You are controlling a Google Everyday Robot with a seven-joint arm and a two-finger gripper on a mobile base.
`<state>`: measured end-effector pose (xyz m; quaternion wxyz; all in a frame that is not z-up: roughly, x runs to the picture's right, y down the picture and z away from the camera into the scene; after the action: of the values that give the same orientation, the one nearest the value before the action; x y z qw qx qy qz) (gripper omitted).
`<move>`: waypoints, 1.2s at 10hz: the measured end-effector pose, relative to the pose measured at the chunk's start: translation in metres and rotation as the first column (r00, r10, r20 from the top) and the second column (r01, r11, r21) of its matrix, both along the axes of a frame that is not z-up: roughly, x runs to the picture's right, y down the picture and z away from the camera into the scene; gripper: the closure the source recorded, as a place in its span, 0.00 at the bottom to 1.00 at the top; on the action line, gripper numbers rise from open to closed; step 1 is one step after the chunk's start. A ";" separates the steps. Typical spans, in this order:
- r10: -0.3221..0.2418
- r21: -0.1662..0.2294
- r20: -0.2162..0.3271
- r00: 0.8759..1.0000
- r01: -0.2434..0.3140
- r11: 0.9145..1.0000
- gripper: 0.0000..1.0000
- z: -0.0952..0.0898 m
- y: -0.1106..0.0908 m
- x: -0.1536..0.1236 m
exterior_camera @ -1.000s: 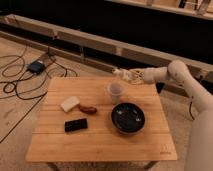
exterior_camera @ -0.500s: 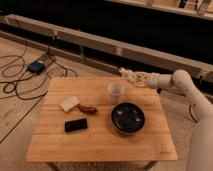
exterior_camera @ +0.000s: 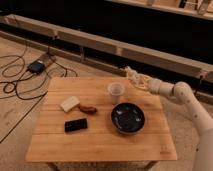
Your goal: Stand the bottle upright
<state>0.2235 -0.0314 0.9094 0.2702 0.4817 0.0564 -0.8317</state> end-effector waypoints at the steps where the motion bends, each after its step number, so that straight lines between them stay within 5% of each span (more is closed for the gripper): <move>1: 0.034 0.005 0.005 0.999 -0.034 0.999 1.00 0.002 0.003 0.003; 5: 0.137 -0.005 0.042 0.990 -0.137 0.991 1.00 0.014 0.029 0.000; 12: 0.330 -0.016 0.079 0.941 -0.329 0.944 1.00 0.027 0.044 0.010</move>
<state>0.2336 0.0124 0.9363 0.4081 0.4982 0.1243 -0.7549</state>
